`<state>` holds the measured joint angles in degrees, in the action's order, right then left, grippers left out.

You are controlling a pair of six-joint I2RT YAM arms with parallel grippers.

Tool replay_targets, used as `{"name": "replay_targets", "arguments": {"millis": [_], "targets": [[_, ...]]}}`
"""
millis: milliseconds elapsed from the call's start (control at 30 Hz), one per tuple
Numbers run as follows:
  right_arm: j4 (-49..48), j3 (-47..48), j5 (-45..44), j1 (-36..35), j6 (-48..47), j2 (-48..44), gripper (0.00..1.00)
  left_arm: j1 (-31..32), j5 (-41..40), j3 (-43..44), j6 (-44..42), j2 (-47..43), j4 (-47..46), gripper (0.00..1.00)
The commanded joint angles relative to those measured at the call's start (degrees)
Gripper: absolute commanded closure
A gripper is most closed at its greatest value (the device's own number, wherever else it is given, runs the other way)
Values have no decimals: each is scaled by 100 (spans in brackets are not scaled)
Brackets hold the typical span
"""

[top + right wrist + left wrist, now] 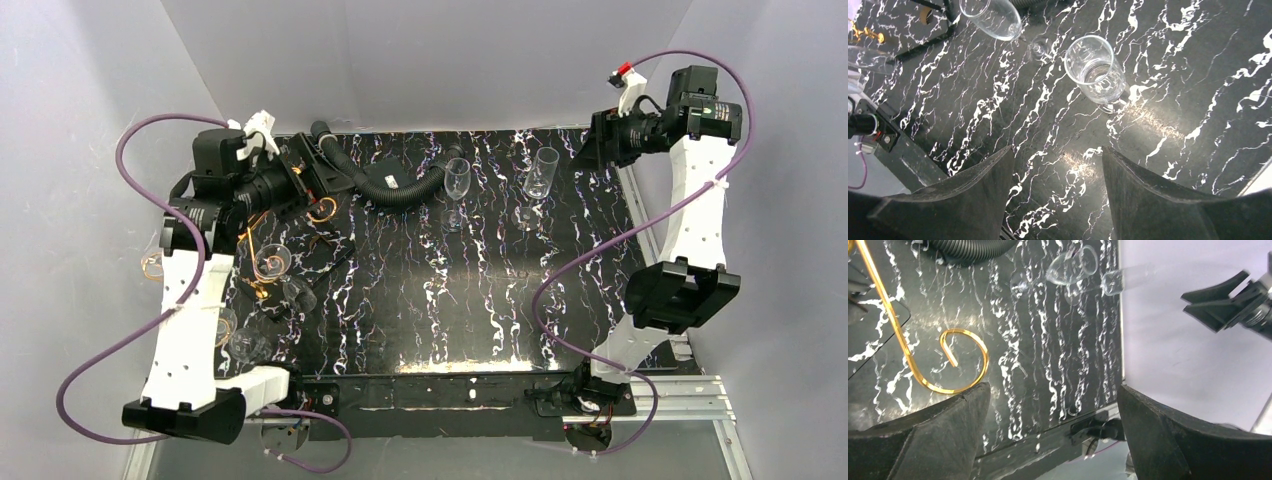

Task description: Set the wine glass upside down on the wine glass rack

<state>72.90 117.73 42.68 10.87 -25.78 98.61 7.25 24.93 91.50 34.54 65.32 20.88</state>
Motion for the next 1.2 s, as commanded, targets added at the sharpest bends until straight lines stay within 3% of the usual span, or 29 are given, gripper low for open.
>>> {"name": "replay_targets", "arguments": {"millis": [0, 133, 300, 433, 600, 800, 1167], "targets": [[-124, 450, -233, 12, 523, -32, 27, 14, 313, 353, 590, 187, -462, 2], [-745, 343, -600, -29, 1316, -116, 27, 14, 405, 461, 1089, 329, -550, 2], [-1288, 58, -823, -340, 1544, -142, 28, 14, 293, 331, 1549, 203, -634, 2], [-1336, 404, -1478, -674, 1722, 218, 30, 15, 274, 360, 1780, 172, -633, 2], [-1393, 708, -2038, -969, 1805, 528, 34, 139, 550, 737, 1787, 429, -420, 2], [-1476, 585, -2672, -1295, 1695, 593, 42, 772, 343, 708, 1343, 462, -89, 2], [-1420, 443, -2934, -1357, 1548, 726, 60, 1343, 29, 611, 1099, 393, 115, 2]]}}
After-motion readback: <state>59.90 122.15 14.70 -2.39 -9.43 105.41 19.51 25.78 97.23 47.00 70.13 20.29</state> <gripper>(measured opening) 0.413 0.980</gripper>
